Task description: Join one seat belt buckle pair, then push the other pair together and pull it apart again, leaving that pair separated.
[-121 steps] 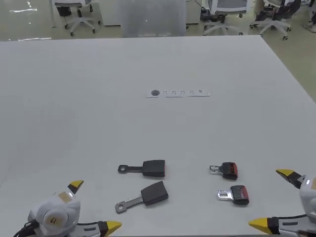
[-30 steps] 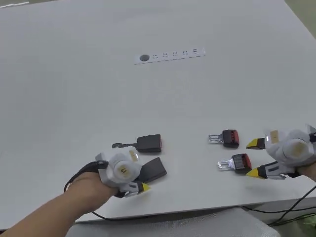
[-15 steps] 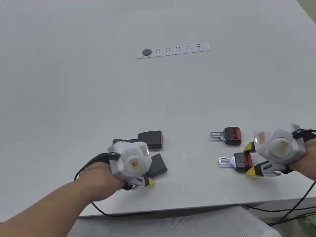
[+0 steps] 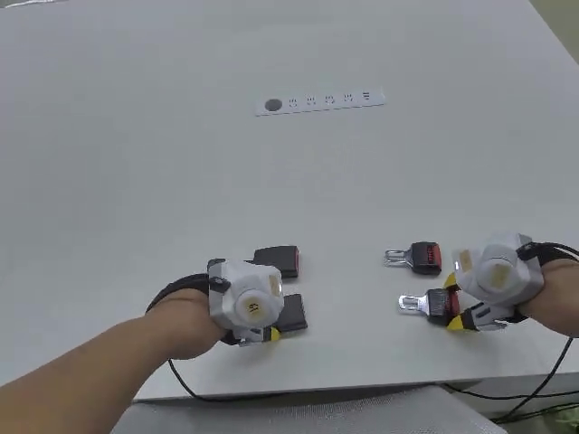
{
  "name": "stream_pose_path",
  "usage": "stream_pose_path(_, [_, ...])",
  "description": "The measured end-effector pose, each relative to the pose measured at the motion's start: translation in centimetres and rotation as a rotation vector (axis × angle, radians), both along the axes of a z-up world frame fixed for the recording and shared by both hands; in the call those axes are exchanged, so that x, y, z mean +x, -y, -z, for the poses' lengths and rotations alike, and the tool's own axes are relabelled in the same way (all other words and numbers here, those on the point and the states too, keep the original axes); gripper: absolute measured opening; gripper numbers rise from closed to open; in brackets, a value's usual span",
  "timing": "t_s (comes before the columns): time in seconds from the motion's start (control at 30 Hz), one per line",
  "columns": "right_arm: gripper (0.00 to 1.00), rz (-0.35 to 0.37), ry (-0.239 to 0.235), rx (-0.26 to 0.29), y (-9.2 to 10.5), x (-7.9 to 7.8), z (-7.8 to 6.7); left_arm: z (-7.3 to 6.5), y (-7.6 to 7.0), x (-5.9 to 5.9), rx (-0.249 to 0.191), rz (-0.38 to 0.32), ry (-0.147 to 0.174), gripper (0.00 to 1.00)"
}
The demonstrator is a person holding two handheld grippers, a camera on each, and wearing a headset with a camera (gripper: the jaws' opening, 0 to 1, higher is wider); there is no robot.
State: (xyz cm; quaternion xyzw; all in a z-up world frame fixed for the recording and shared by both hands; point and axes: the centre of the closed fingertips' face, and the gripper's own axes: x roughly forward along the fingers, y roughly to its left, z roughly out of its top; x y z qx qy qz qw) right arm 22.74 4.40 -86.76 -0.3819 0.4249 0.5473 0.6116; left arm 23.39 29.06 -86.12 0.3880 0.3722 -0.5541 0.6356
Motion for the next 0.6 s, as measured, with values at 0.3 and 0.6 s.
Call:
stream_pose_path(0.3, [0.35,-0.003,0.0,0.007,-0.03,0.12,-0.14,0.2,0.15,0.07,0.025,0.059,-0.033,0.34])
stream_pose_path(0.6, [0.34,0.016,-0.006,0.013,-0.42,0.18,-0.14,0.24,0.15,0.03,0.033,0.072,-0.043,0.34])
